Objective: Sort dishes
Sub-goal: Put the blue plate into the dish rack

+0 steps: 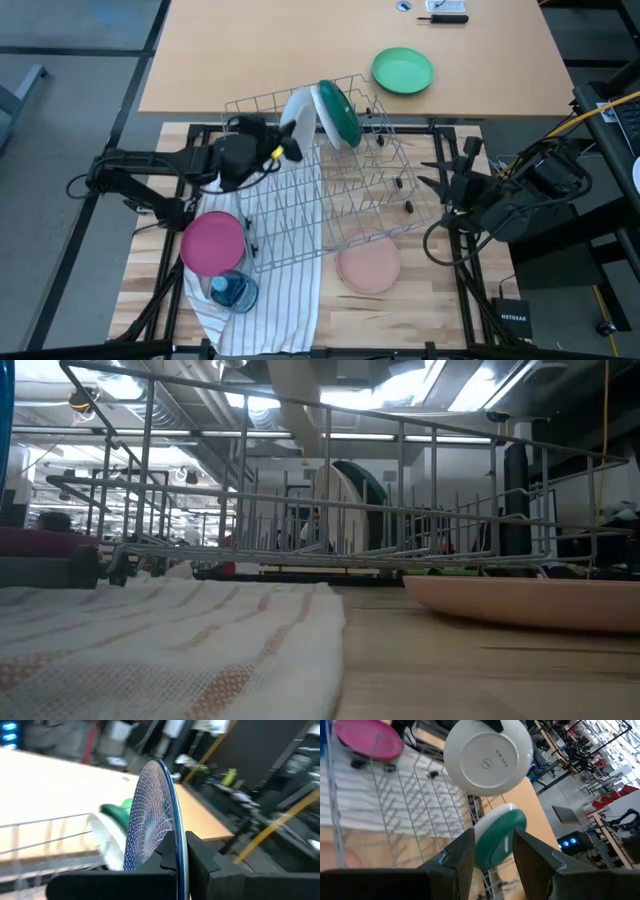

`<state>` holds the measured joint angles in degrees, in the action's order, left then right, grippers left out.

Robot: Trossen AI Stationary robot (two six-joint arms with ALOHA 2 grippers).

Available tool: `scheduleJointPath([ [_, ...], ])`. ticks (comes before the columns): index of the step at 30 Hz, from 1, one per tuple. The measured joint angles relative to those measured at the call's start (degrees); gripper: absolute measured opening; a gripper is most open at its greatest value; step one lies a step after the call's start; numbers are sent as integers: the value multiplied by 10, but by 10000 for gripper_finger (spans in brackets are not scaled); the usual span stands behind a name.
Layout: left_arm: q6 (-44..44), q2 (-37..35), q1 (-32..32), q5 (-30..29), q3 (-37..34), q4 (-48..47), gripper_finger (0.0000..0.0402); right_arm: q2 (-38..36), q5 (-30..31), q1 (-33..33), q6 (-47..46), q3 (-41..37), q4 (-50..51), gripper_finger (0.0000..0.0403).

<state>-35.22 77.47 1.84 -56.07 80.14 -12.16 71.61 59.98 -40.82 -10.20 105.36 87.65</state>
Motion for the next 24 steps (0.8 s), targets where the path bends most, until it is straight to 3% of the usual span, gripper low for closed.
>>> scheduleJointPath([
  [8, -137, 16, -77, 2, 0, -98, 3, -17, -5, 1, -15, -11, 24, 136],
  [24, -250, 80, -154, 35, 0, -72, 3, -51, -6, 1, -19, -71, 24, 136],
])
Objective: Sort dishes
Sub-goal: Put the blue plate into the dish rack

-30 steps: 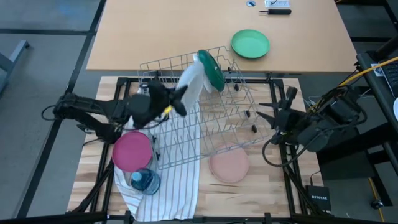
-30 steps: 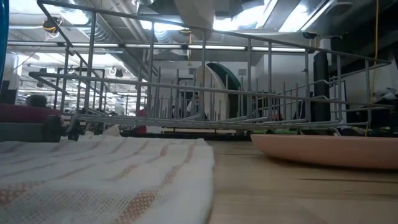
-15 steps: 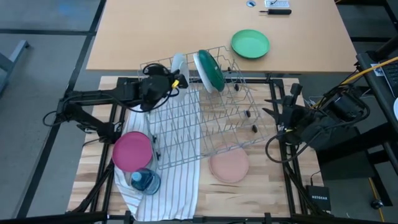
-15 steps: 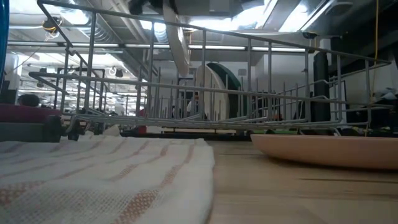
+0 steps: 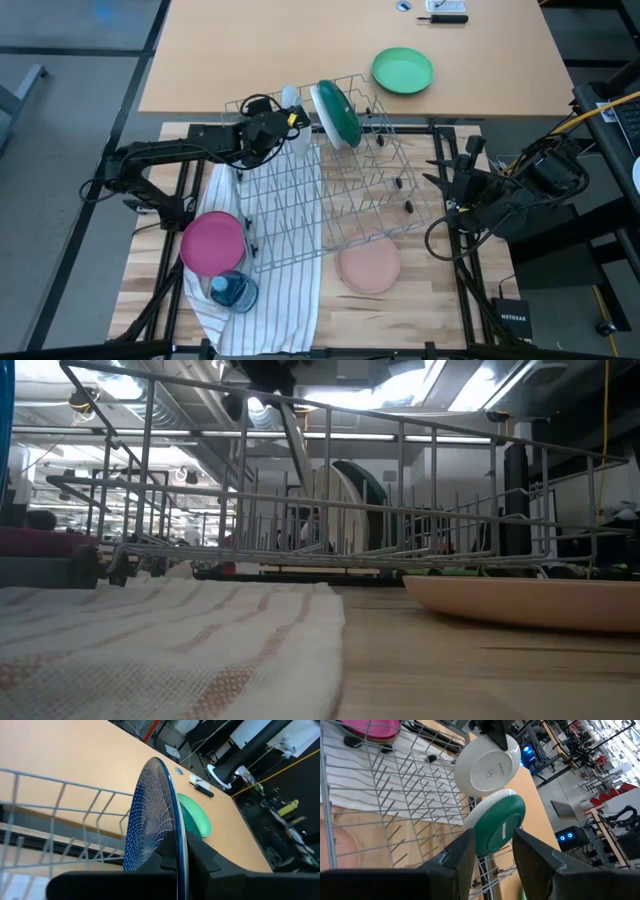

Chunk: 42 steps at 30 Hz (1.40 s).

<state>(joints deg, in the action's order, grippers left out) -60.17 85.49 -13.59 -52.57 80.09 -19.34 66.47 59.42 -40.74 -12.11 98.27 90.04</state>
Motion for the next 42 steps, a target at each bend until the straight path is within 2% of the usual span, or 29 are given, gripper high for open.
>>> scheduleJointPath([
  [6, -3, 27, -14, 15, 0, 56, 3, -5, 0, 0, -14, -12, 0, 136],
  [14, -53, 54, -38, 13, 0, 49, 3, -4, -5, 0, -17, -28, 0, 136],
  [26, -79, 63, -56, 8, 0, 53, 3, -4, -5, 0, -31, -43, 0, 136],
  [42, -74, 64, -75, -9, 0, 48, 5, -6, -5, 0, -31, -43, 0, 136],
])
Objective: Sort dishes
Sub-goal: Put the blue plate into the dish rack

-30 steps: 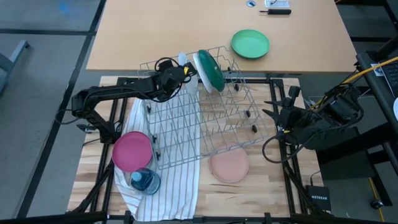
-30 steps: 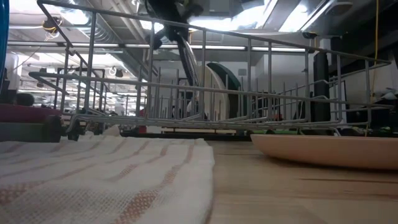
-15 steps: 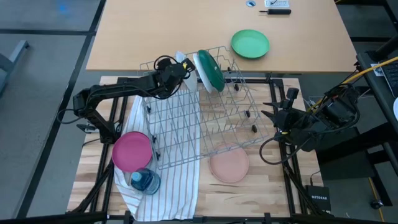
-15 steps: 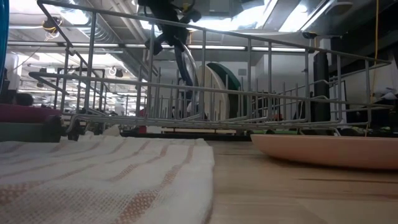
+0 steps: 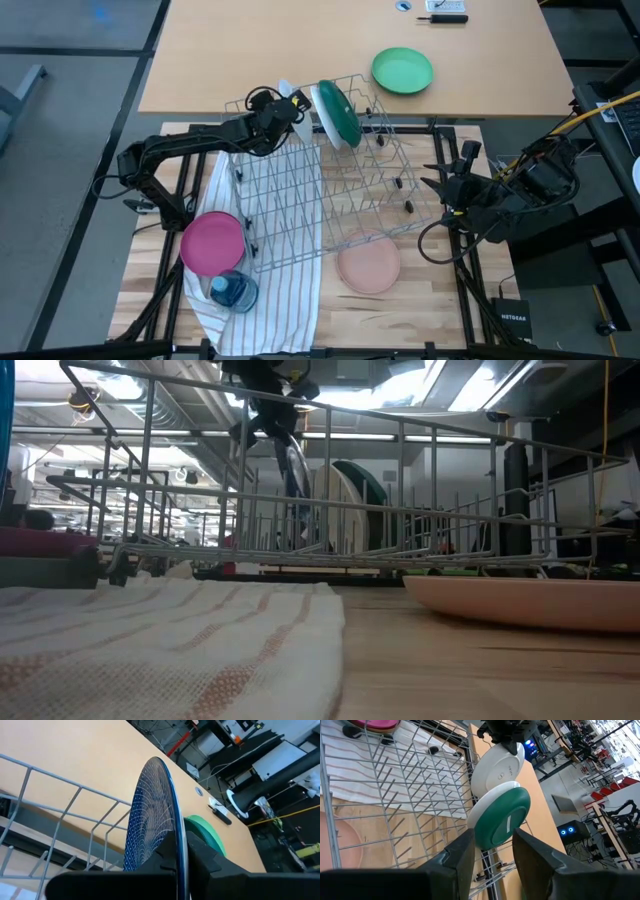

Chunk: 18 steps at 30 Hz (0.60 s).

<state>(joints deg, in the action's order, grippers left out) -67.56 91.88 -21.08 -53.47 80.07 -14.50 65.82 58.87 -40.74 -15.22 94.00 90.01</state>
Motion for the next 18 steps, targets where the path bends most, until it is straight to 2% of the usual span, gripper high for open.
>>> scheduleJointPath([
  [18, -34, 90, -8, 26, 0, 5, 23, 0, 0, 0, -11, 0, 0, 136],
])
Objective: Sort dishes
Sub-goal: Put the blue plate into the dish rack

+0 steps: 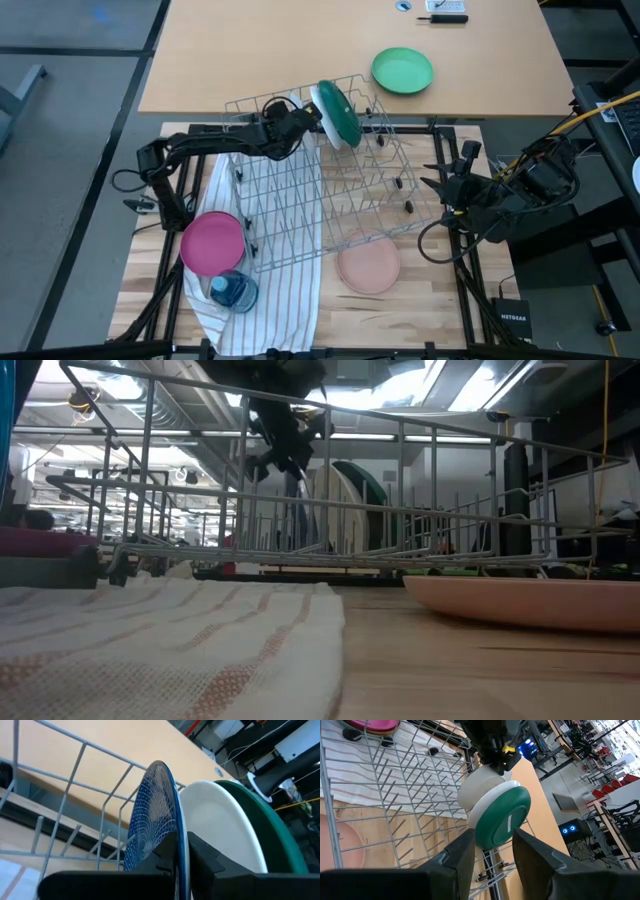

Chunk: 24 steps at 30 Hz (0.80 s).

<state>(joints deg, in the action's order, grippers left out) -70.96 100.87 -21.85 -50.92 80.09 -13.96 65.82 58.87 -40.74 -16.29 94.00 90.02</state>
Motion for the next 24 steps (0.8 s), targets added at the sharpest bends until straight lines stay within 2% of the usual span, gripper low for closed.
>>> scheduleJointPath([
  [8, 7, 9, -6, -1, 1, 1, 26, 0, 0, 0, 0, 0, 0, 136],
  [15, 37, 6, -13, 40, 2, 0, 33, 0, 0, 0, 0, 0, 0, 136],
  [20, 59, 7, -20, 94, 1, -8, 82, 0, -5, 0, 0, 0, 0, 136],
  [24, 59, 8, -19, 107, 1, -6, 127, 0, -28, 0, 0, 0, 0, 136],
])
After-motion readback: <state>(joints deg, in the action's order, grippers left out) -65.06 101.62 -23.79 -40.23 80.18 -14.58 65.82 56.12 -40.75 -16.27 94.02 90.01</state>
